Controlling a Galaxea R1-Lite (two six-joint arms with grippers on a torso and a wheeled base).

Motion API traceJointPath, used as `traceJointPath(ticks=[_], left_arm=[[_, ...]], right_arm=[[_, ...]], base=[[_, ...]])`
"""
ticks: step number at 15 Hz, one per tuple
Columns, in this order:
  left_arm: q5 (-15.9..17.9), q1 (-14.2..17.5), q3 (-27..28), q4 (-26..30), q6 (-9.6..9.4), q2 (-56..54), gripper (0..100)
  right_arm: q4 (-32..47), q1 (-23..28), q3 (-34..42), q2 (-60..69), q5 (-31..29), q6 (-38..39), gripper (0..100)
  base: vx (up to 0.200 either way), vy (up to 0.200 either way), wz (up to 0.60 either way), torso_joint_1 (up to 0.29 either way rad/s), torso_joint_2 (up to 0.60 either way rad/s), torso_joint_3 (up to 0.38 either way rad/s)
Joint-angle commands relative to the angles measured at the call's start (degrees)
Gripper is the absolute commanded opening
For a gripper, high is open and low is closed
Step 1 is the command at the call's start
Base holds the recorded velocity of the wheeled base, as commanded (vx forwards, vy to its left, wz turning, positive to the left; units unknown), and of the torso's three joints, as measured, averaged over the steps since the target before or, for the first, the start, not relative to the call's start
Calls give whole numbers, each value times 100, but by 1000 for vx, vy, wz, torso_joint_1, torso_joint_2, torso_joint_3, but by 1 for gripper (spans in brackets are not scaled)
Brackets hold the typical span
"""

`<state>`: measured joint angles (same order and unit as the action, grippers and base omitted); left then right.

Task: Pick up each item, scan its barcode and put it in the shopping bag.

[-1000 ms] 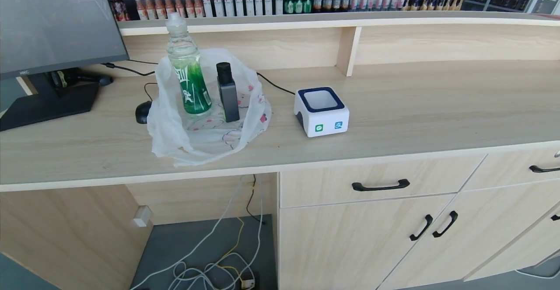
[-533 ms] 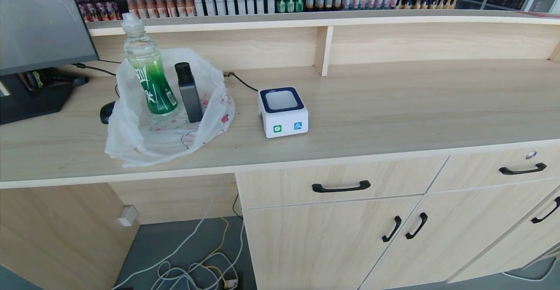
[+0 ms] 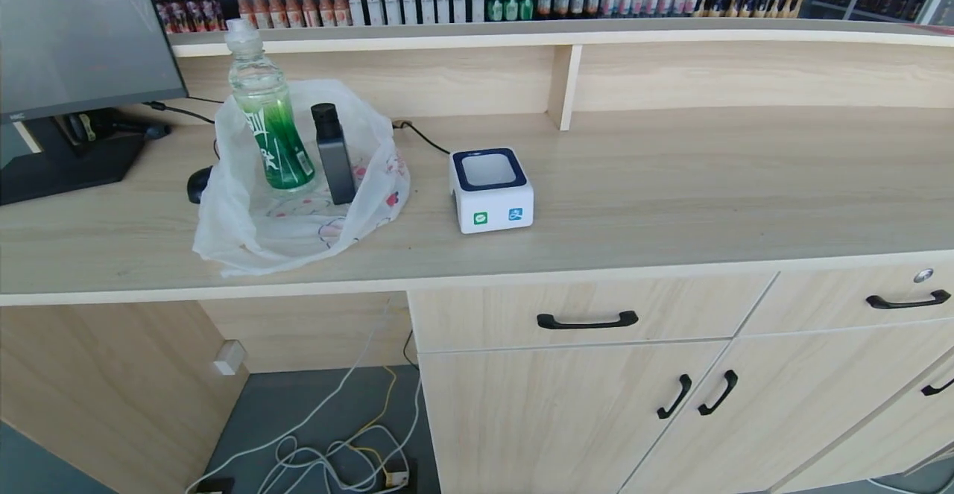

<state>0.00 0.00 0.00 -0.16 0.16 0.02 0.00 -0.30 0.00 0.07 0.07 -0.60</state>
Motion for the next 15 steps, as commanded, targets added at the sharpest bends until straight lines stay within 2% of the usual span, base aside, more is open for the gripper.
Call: traceJointPath(ticks=[1,8,11,15], left_arm=[[0,0,0,-2,2,-2,100],[0,0,0,-2,2,-2,100],[-9,0,0,-2,11,-2,100],[0,0,0,-2,11,-2,100]], right_arm=[[0,-5,0,-7,1,-2,100],[0,-5,0,-7,1,-2,100],[0,-5,0,-7,1,-11,100],[0,-5,0,-7,1,-11,100]], base=[[0,0,0,0,0,0],[0,0,0,0,0,0],[200,0,0,-2,2,7],[0,0,0,0,0,0]])
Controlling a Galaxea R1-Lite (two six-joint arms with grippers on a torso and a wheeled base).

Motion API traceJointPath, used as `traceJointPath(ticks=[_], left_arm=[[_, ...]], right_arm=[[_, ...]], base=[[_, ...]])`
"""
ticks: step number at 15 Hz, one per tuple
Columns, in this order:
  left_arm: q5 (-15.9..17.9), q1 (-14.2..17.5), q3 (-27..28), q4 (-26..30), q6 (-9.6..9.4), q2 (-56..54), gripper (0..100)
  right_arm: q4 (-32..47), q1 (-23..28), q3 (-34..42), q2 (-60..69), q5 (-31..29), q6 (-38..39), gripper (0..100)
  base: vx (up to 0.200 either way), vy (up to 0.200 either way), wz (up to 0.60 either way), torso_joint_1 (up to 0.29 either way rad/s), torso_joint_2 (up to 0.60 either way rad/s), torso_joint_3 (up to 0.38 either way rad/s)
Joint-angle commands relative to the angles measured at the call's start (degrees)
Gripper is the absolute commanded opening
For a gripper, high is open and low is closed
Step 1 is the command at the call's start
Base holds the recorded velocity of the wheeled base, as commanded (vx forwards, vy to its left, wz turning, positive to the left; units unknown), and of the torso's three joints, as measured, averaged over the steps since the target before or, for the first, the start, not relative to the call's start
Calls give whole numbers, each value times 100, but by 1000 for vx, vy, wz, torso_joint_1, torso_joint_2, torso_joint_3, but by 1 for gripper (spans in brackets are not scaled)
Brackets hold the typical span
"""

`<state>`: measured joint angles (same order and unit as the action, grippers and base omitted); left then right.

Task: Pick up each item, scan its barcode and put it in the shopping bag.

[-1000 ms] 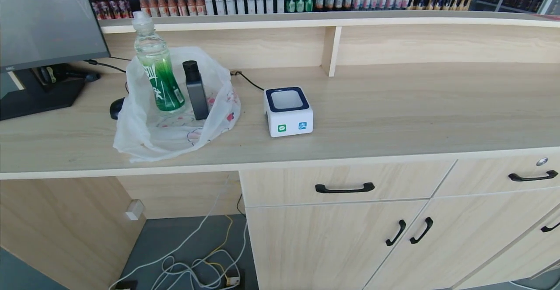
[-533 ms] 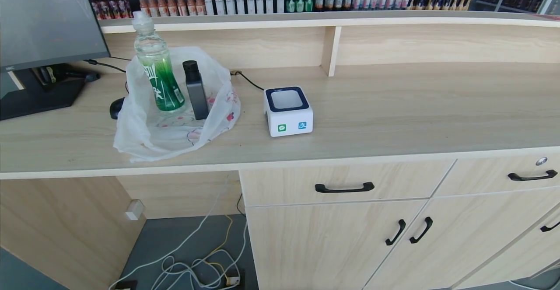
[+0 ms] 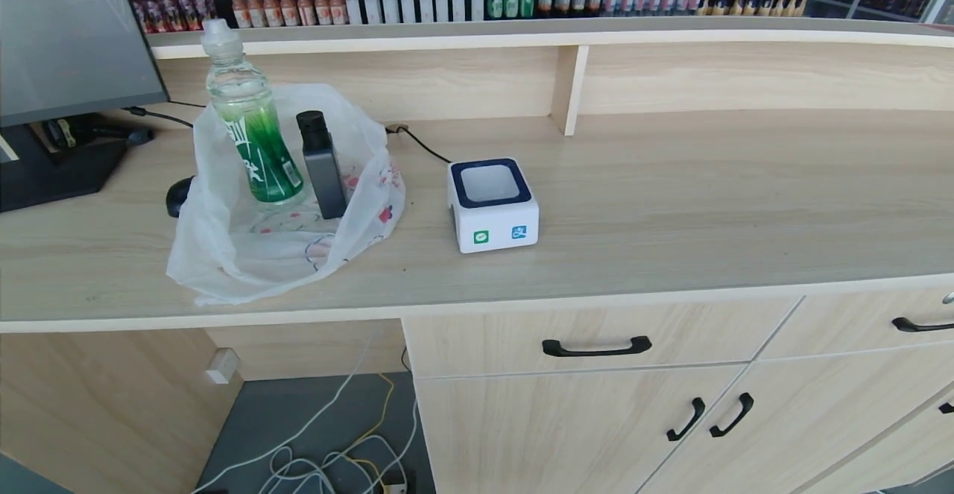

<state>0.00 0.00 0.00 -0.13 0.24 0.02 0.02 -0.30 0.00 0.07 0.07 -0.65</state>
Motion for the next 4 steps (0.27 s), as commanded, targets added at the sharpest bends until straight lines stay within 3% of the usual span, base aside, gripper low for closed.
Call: traceJointPath(ticks=[1,4], left_arm=[[0,0,0,-4,2,-2,100],[0,0,0,-4,2,-2,100]], right_arm=[[-2,-5,0,-7,1,3,100],[-2,-5,0,-7,1,3,100]], base=[[0,0,0,0,0,0],[0,0,0,0,0,0]])
